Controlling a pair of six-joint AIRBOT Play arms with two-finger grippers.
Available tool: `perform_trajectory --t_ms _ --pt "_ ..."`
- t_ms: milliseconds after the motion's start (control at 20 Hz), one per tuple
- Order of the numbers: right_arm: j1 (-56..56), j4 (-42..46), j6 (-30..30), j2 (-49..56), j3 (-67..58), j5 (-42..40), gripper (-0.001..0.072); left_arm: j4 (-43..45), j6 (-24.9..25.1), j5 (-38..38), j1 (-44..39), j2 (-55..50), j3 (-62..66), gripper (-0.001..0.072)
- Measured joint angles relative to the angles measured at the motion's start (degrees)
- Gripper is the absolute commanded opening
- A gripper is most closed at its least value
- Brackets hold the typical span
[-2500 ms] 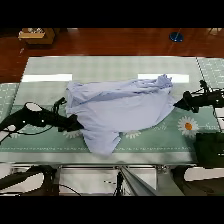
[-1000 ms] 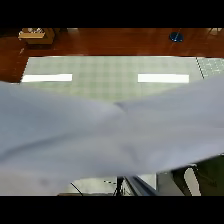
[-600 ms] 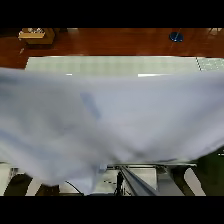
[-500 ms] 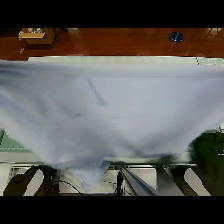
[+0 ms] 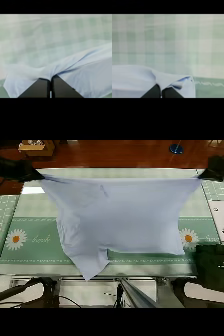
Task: Fold the shirts.
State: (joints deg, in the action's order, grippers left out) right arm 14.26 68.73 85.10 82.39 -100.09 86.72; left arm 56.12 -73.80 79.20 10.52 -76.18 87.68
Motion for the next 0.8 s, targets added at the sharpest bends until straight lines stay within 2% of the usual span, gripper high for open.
perform_trajectory --t_ms 200,450,800 --pt "-2.73 0.33 0.00 6.86 0.11 -12.57 0.0019 -0.44 1.22 -8.35 -1.11 -7.10 -0.31 0.0023" --pt "-3.61 -0.46 0.00 12.81 0.11 -24.79 0.0019 -0.66 6.69 -18.34 -4.55 -12.83 -0.37 0.0023" --pt "-3.78 -0.94 -0.02 19.65 0.11 -29.94 0.0020 -0.72 9.86 -33.90 -9.01 -19.93 -0.37 0.0023"
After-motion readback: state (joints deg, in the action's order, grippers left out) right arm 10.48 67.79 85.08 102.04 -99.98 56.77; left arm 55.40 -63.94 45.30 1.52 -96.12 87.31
